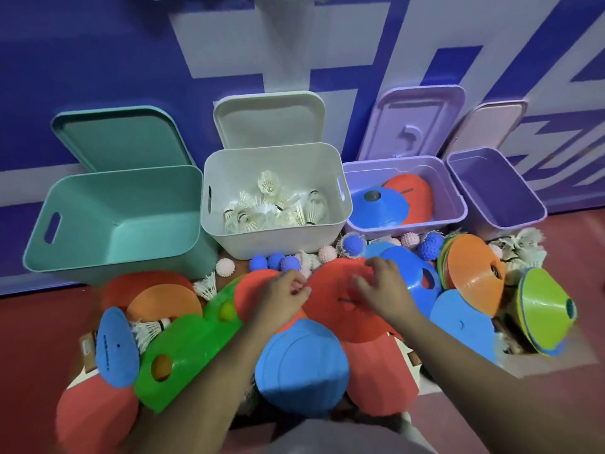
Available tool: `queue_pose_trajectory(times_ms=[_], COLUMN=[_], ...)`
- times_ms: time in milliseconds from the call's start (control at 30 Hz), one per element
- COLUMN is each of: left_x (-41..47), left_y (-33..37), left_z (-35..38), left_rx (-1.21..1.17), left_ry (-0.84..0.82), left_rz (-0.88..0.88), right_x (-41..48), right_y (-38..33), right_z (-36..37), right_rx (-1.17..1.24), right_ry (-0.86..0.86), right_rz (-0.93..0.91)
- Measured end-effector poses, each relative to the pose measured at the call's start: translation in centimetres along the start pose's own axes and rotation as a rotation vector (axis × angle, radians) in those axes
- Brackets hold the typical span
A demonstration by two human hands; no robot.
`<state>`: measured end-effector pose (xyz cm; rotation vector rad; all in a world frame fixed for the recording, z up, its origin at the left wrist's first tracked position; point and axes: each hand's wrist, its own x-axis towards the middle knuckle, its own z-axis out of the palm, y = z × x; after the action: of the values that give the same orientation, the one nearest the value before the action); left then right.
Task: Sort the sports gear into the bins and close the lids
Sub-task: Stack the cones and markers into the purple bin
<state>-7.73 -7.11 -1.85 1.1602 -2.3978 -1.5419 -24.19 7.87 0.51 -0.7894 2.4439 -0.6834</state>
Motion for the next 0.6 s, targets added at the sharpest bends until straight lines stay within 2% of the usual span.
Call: queue_pose_trajectory(times_ms=[133,267,333,467,600], left_x=[0.5,1.0,1.3,1.6,1.5], left_y=[0.8,1.4,1.2,1.5,2.6], left_z=[4.2,6.6,7.3,7.8,6.6], left_rx=[0.123,0.353,0.424,0.392,0.179], left_ry=[-0.081,-0.009,0.018,0.105,0.264], left_rz=[-0.119,-0.151,-0.161,-0.187,-0.184], right_x=[-1.2,-1.1,-1.0,-1.3,-1.0], right_y=[2.7,2.9,3.3,5.4,7.7], right_z=[1.3,2.0,1.8,0.2,-1.4], right_rx=[-0.187,-0.322,-0.312,-0.235,-0.194], right_ry=[-0.031,0.028,0.054,0.112,0.22], right_rz=[-0.009,-0.082,-0.086,-0.037,0.056])
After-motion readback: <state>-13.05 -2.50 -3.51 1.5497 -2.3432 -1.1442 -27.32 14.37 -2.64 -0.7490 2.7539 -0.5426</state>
